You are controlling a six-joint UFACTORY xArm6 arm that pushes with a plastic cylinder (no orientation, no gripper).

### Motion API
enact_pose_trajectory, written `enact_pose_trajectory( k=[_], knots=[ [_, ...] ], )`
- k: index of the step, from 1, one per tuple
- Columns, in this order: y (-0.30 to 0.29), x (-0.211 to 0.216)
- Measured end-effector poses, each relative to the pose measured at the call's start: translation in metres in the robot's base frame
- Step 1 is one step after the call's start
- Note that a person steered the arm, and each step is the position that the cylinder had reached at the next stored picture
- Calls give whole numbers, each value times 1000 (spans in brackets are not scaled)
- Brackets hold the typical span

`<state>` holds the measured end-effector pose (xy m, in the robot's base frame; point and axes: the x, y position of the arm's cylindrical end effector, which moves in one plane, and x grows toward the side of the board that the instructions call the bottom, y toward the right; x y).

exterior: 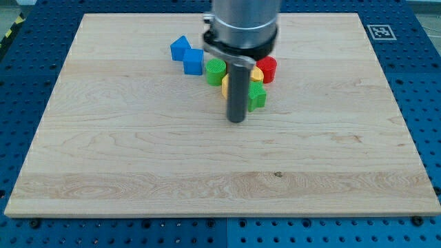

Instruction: Separate blue cube from the blue triangle

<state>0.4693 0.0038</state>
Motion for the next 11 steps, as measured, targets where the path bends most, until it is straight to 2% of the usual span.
enact_pose_trajectory(
  k=[1, 2, 8, 9, 10, 11],
  knots=[
    [-57, -4],
    [-82, -32],
    [-118, -43],
    [-141, -75],
    [-138, -103],
    [-134, -106]
  ],
)
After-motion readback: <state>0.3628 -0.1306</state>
